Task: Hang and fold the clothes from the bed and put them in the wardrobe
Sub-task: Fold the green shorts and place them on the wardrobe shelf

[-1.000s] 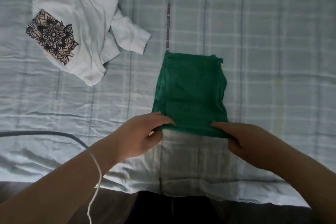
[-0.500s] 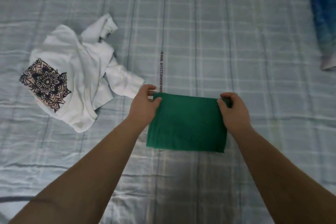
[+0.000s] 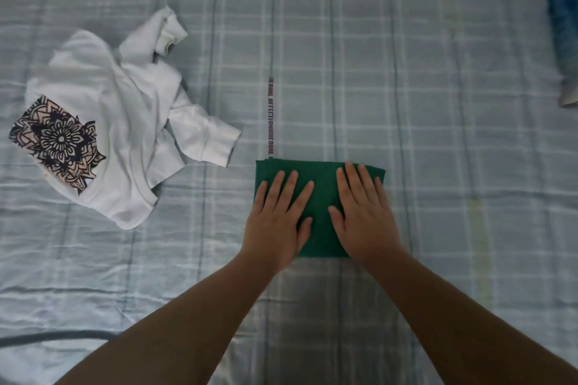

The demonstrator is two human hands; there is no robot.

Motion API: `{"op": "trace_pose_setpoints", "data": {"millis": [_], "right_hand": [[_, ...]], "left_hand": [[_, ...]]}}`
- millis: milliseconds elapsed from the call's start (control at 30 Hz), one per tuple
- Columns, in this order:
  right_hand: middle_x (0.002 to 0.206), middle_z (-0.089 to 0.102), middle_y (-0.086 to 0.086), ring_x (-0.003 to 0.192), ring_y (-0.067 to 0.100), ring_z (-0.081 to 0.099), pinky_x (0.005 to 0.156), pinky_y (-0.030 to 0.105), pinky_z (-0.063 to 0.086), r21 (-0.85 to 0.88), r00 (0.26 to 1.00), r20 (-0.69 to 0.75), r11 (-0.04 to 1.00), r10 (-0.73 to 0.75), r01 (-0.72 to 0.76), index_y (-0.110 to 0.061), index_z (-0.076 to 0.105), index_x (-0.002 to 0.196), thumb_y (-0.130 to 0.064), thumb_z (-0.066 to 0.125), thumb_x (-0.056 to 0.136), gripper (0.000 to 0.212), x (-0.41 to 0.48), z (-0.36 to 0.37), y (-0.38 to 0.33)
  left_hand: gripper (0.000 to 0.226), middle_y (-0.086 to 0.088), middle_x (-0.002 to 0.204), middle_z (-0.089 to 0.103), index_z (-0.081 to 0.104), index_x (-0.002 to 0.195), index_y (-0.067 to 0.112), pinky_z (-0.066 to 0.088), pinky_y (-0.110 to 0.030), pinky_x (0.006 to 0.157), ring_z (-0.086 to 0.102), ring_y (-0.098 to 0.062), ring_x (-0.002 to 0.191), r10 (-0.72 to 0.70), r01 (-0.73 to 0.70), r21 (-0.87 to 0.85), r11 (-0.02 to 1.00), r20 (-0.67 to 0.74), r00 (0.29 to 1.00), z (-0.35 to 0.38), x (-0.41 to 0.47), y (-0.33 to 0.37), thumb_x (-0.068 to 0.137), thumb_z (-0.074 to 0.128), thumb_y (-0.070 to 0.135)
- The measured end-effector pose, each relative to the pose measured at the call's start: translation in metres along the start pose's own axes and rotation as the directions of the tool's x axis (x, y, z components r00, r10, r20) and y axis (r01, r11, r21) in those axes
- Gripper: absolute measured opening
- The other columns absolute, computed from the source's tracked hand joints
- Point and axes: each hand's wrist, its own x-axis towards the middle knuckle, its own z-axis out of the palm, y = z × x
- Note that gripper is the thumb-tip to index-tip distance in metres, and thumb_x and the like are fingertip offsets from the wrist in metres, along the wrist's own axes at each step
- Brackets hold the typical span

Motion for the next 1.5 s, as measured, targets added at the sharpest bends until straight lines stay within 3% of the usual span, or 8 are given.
{"op": "trace_pose_setpoints", "data": {"millis": [167, 267, 367, 433, 667, 867, 1000, 1500], "right_hand": [[0.166, 0.01, 0.006, 0.153, 0.022, 0.002, 0.124, 0.048, 0.011, 0.072, 1.0, -0.02, 0.997, -0.001, 0.002, -0.013, 0.011, 0.158, -0.044, 0.027, 0.102, 0.066, 0.004, 0.001, -0.003], [0.165, 0.015, 0.0, 0.152, 0.016, 0.008, 0.124, 0.039, 0.01, 0.381, 0.981, -0.14, 0.922, 0.135, -0.073, -0.018, 0.02, 0.156, -0.033, 0.044, 0.1, 0.064, -0.004, -0.015, -0.003], [0.158, 0.03, -0.004, 0.144, 0.013, 0.028, 0.12, 0.035, 0.023, 0.71, 0.855, -0.083, 0.633, 0.512, -0.31, -0.024, 0.027, 0.153, -0.02, 0.059, 0.094, 0.067, -0.018, -0.03, -0.006], [0.144, 0.045, -0.002, 0.131, 0.016, 0.046, 0.109, 0.038, 0.04, 0.81, 0.758, 0.127, 0.374, 0.639, -0.451, -0.024, 0.031, 0.15, -0.021, 0.062, 0.093, 0.064, -0.022, -0.033, -0.007], [0.108, 0.053, -0.006, 0.089, 0.013, 0.053, 0.078, 0.03, 0.044, 0.736, 0.77, 0.257, 0.398, 0.584, -0.547, -0.017, 0.046, 0.132, -0.03, 0.064, 0.092, 0.045, -0.015, -0.034, -0.007], [0.114, 0.068, 0.003, 0.098, 0.025, 0.067, 0.087, 0.045, 0.057, 0.795, 0.708, 0.532, 0.015, 0.465, -0.607, -0.012, 0.059, 0.12, -0.029, 0.075, 0.086, 0.042, -0.012, -0.045, 0.007], [0.093, 0.077, 0.002, 0.081, 0.021, 0.075, 0.062, 0.036, 0.061, 0.797, 0.744, 0.603, -0.253, 0.288, -0.549, -0.015, 0.066, 0.104, -0.011, 0.065, 0.093, 0.011, -0.031, -0.091, 0.002], [0.123, 0.07, 0.007, 0.109, 0.033, 0.068, 0.083, 0.056, 0.057, 0.927, 0.912, 0.326, -0.104, -0.249, -0.36, -0.022, 0.054, 0.132, -0.012, 0.063, 0.089, 0.045, -0.119, -0.364, -0.155]], "left_hand": [[0.062, -0.01, 0.165, 0.019, 0.02, 0.159, 0.024, 0.008, -0.052, 0.124, 0.005, -0.029, 0.154, 0.003, -0.005, -0.054, 0.999, -0.035, 0.999, -0.002, 0.001, 0.002, 0.102, 0.03, 0.048], [0.058, -0.008, 0.164, 0.022, 0.029, 0.155, 0.02, 0.009, -0.049, 0.125, 0.006, -0.026, 0.154, -0.148, 0.092, -0.287, 0.953, -0.18, 0.973, -0.019, -0.006, 0.0, 0.101, 0.044, 0.036], [0.061, -0.002, 0.157, 0.031, 0.031, 0.151, 0.021, 0.034, -0.037, 0.115, 0.032, -0.02, 0.143, -0.535, 0.353, -0.731, 0.584, -0.018, 0.845, -0.041, -0.011, -0.005, 0.096, 0.058, 0.024], [0.058, 0.0, 0.142, 0.048, 0.033, 0.147, 0.022, 0.053, -0.023, 0.081, 0.057, -0.011, 0.111, -0.625, 0.488, -0.832, 0.264, 0.237, 0.744, -0.047, -0.009, -0.01, 0.096, 0.061, 0.026], [0.039, 0.004, 0.106, 0.061, 0.048, 0.119, 0.018, 0.046, -0.023, 0.062, 0.061, -0.014, 0.086, -0.554, 0.594, -0.729, 0.339, 0.356, 0.752, -0.041, 0.002, -0.021, 0.092, 0.067, 0.039], [0.036, -0.003, 0.111, 0.072, 0.063, 0.121, 0.011, 0.06, -0.036, 0.077, 0.071, -0.021, 0.093, -0.439, 0.601, -0.795, 0.087, 0.511, 0.739, -0.052, 0.002, -0.031, 0.093, 0.069, 0.033], [0.034, -0.006, 0.117, 0.073, 0.063, 0.126, 0.012, 0.061, -0.039, 0.08, 0.074, -0.023, 0.097, -0.36, 0.484, -0.868, -0.108, 0.488, 0.795, -0.089, -0.028, -0.029, 0.094, 0.068, 0.022], [0.039, -0.011, 0.134, 0.064, 0.055, 0.137, 0.016, 0.048, -0.05, 0.102, 0.063, -0.032, 0.121, -0.552, -0.054, -0.965, -0.255, 0.1, 0.828, -0.347, -0.285, -0.039, 0.099, 0.06, 0.021]]}}
